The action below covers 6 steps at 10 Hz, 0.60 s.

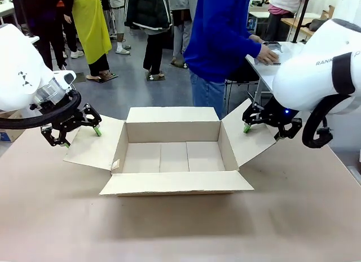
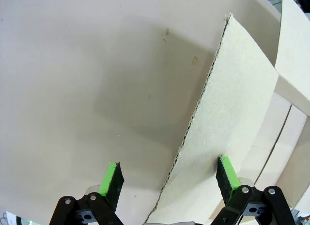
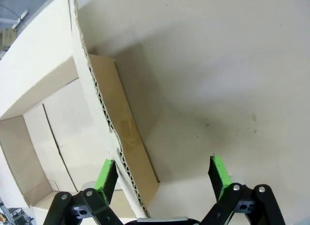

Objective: Pack the gift set into the box.
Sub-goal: Place both hands on the side flaps of the Package Box and spread them outward, then lift both hands away from the flaps of the Package Box.

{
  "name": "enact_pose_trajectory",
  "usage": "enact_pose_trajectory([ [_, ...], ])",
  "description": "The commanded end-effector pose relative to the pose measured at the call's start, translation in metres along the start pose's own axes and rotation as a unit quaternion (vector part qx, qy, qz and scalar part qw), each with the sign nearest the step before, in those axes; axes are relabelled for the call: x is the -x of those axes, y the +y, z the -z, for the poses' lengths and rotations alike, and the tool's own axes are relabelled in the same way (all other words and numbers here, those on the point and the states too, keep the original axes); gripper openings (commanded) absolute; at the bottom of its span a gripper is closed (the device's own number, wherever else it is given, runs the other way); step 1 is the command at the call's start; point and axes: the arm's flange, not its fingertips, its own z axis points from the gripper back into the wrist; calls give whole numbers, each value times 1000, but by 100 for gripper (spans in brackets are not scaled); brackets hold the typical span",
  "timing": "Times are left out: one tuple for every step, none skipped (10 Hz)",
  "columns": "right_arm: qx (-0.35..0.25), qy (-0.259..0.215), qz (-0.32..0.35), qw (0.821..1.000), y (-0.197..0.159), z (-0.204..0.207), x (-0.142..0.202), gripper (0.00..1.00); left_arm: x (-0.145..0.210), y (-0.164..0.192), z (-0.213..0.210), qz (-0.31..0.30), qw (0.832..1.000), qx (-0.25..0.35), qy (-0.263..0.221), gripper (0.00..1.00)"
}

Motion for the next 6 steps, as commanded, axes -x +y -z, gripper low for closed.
enact_pose_trajectory([
  [10, -3, -1, 1000, -3, -3, -4, 100, 0, -1, -2, -5, 1000, -9, -3, 100],
  [10, -3, -1, 1000, -3, -3, -4, 100, 0, -1, -2, -5, 1000, -9, -3, 100],
  [10, -3, -1, 1000, -3, -3, -4, 100, 0, -1, -2, -5, 1000, -9, -3, 100],
  [10, -3, -1, 1000, -3, -3, -4, 100, 0, -1, -2, -5, 1000, -9, -3, 100],
  [10, -3, -1, 1000, -3, -3, -4, 100, 0, -1, -2, -5, 1000, -9, -3, 100],
  [10, -3, -1, 1000, -3, -3, -4, 100, 0, -1, -2, -5, 1000, -9, -3, 100],
])
